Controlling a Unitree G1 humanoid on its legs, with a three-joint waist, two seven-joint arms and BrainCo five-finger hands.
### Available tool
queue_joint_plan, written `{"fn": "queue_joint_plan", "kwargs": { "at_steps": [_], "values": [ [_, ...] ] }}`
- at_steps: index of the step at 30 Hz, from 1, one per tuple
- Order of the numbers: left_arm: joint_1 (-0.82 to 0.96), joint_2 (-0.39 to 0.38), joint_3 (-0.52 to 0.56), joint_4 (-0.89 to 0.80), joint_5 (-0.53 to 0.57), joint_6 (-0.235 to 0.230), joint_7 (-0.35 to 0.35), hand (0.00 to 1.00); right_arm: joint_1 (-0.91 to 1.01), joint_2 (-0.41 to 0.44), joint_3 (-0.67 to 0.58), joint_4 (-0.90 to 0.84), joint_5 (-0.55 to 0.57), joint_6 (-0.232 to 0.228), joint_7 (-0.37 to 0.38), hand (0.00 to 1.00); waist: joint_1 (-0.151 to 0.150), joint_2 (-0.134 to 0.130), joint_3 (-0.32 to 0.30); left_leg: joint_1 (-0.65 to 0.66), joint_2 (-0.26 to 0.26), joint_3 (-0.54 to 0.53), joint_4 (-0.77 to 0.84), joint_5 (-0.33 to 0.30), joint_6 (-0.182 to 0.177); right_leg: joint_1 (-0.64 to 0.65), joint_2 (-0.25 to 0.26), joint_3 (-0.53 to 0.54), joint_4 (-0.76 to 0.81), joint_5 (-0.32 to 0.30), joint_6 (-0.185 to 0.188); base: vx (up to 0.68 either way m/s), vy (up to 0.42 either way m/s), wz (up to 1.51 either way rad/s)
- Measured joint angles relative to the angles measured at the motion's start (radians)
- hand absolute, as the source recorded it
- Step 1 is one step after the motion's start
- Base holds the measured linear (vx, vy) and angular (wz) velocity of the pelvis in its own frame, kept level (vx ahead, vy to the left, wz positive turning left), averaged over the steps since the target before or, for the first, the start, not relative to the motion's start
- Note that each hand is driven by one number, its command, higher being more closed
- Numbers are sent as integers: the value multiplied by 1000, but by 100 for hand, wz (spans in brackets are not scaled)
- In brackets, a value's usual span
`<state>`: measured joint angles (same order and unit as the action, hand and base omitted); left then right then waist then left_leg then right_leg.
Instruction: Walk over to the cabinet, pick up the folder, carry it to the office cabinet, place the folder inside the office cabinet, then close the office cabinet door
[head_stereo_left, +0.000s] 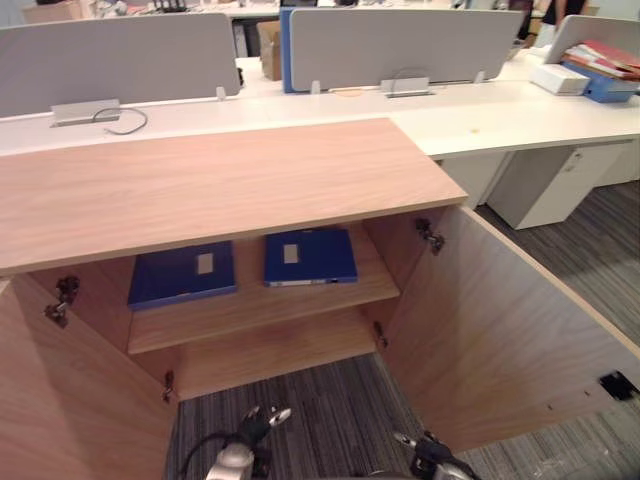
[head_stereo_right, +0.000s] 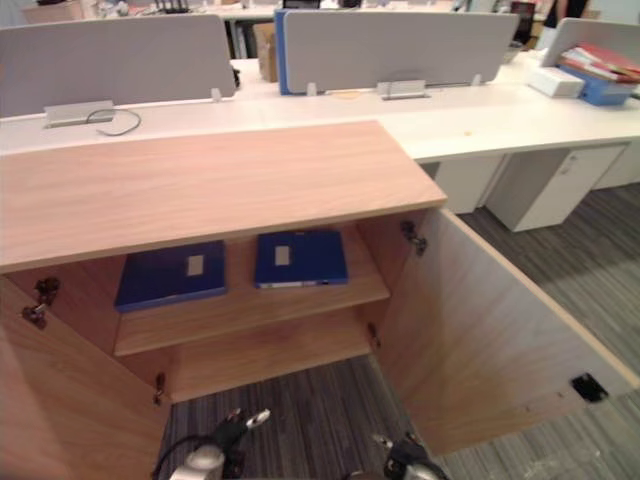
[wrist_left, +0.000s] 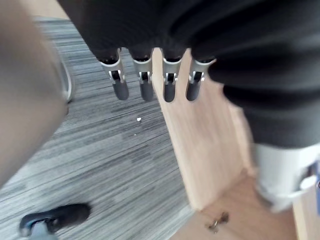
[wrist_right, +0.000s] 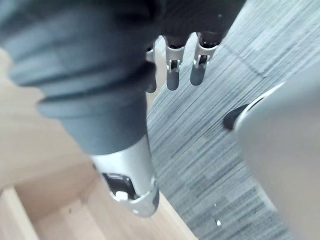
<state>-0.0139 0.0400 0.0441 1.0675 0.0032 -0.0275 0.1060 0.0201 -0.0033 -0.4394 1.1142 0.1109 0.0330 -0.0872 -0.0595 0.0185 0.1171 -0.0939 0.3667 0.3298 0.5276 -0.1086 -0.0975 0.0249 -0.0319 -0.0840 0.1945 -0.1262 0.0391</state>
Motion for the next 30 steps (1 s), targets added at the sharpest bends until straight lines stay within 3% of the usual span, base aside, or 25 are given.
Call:
{"fn": "queue_joint_plan", "kwargs": {
  "at_steps": [5,7,8,13,16,19,20,23,25,27,30],
  "values": [
    [19,3,197,54,-88,7,3,0,1,-21,-40,20,29,-1,-3,0,10,7,19,97,-38,41,-78,-11,9,-40,-6,118,50,3,8,-40,51,-65],
    [43,2,254,70,-107,12,1,0,6,-23,-48,24,43,-5,-2,0,9,15,16,131,-47,65,-118,-21,-4,-35,-8,131,46,8,15,4,84,-24],
    [53,2,283,73,-115,20,-1,0,13,-23,-69,28,68,-13,-1,0,8,23,9,148,-48,71,-162,-45,-29,-35,-6,131,36,16,22,6,88,-1],
    [55,-2,317,74,-87,23,-13,0,61,-12,-177,37,135,-22,-3,0,0,35,-3,151,-66,94,-203,-51,-43,-21,-10,148,-44,63,28,23,62,-10],
    [54,-10,335,81,-85,19,-15,0,104,-1,-205,37,239,-38,-13,0,0,37,-7,143,-90,42,-182,-120,-54,-66,22,234,-33,67,21,79,70,-89],
    [53,-26,337,81,-76,16,-14,0,112,-3,-145,14,313,-67,-24,0,0,48,-19,131,-203,-142,-170,-205,-1,-145,80,398,-3,79,9,110,182,-164],
    [54,-32,323,81,-70,11,-14,0,109,-5,-116,5,330,-71,-27,0,-3,46,-20,141,-223,-174,-176,-197,26,-161,97,443,5,95,32,182,181,-160],
    [42,-61,306,50,-41,-6,-14,0,146,3,-36,-191,361,-75,-53,0,-36,56,-22,208,-237,-53,-210,-195,29,-196,128,535,42,98,33,142,125,-147],
    [49,-86,276,20,-30,-15,-17,0,137,8,-25,-365,366,-77,-68,0,-40,64,-27,244,-255,37,-242,-192,31,-224,144,593,65,98,33,72,117,-163],
    [41,-103,198,-17,15,-24,-29,0,123,8,-30,-582,328,-91,-98,0,-57,63,-26,265,-279,110,-276,-182,37,-255,154,630,86,101,39,39,81,-99],
    [41,-103,172,-20,46,-23,-37,0,93,7,-43,-756,245,-100,-145,0,-57,59,-23,290,-294,179,-282,-181,36,-270,171,640,106,109,51,12,59,-74]
  ]
}}
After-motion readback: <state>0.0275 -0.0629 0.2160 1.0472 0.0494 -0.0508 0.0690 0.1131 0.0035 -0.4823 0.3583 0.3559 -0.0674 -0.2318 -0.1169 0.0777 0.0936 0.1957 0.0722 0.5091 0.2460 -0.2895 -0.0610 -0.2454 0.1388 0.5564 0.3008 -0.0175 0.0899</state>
